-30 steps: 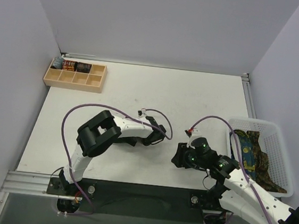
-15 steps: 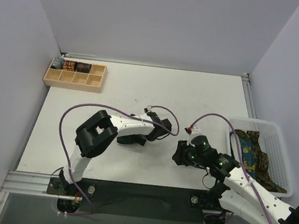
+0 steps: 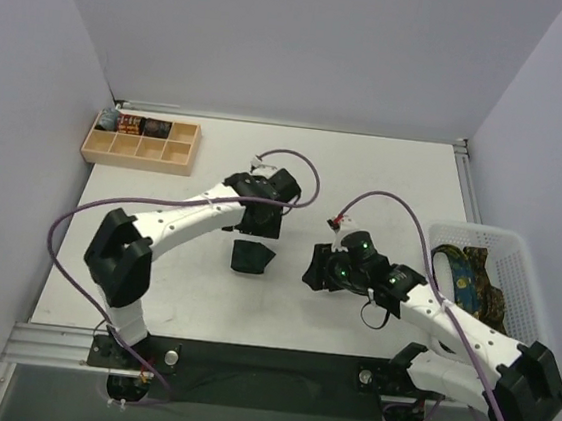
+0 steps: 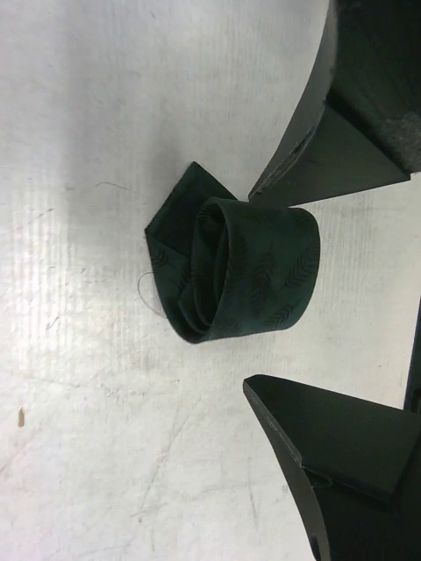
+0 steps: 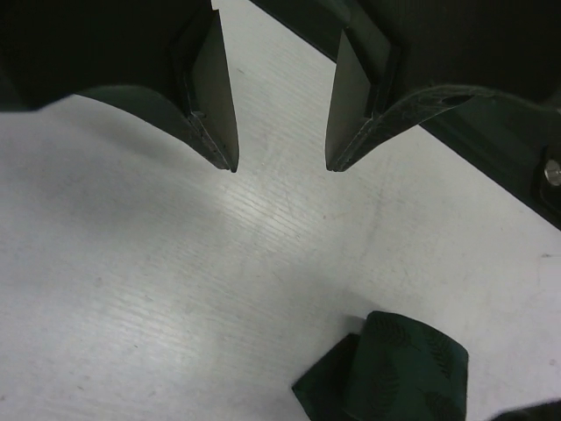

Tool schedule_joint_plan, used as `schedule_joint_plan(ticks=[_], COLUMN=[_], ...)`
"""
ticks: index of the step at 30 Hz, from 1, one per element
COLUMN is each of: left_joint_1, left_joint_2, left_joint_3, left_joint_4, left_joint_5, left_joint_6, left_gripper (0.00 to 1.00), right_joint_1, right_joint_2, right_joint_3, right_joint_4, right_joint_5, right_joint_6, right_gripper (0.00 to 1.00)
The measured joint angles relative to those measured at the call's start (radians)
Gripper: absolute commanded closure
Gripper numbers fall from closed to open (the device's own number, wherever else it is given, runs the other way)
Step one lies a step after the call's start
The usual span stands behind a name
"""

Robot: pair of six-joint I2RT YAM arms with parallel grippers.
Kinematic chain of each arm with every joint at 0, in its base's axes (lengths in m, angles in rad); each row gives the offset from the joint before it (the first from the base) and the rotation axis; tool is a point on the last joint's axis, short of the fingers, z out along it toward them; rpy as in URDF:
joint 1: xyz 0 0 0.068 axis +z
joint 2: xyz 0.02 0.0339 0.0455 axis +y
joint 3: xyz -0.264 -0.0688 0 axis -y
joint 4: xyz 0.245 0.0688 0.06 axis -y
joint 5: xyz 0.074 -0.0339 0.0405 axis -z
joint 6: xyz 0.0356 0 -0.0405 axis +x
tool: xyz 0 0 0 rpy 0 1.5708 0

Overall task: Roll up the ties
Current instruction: Roll the tie

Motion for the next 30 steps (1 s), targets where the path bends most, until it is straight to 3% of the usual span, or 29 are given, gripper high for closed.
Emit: schedule_joint_plan(ticks=[9,15,18,19,22,25,30], left_joint_1=[0.259,0.444,0.482,0.489,0.537,0.637,0.784], left_joint_2=[-0.371,-0.5,-0.504,-0.504,-0.504,-0.502,-0.486], left_joint_3=[-0.355,-0.678,-0.746,-0.75,-0.748,-0.746,-0.746], left_joint_4=[0.259,0.524,0.613,0.628,0.673,0.67,0.618], left_joint_5=[0.253,0.547,0.655,0.682,0.749,0.776,0.757], left_joint_6=[0.034,0.064,0.068,0.069,0.07,0.072,0.1], left_gripper=[0.06,0.03,0.03,0.03,0.03,0.03,0.03], right_joint_1=[0.001,0.001,0.001,0.001,0.001,0.004,0.036], right_joint_2=[0.346,0.545,0.613,0.635,0.668,0.698,0.751], right_joint_3=[0.183,0.293,0.342,0.373,0.482,0.628,0.844], right_joint_4=[0.201,0.294,0.286,0.26,0.129,-0.013,-0.225], right_joint_5=[-0.131,-0.22,-0.26,-0.272,-0.286,-0.29,-0.269], right_joint_6=[0.04,0.08,0.055,0.021,-0.138,-0.33,-0.666], right_gripper=[0.55,0.55,0.42,0.31,0.13,0.05,0.02])
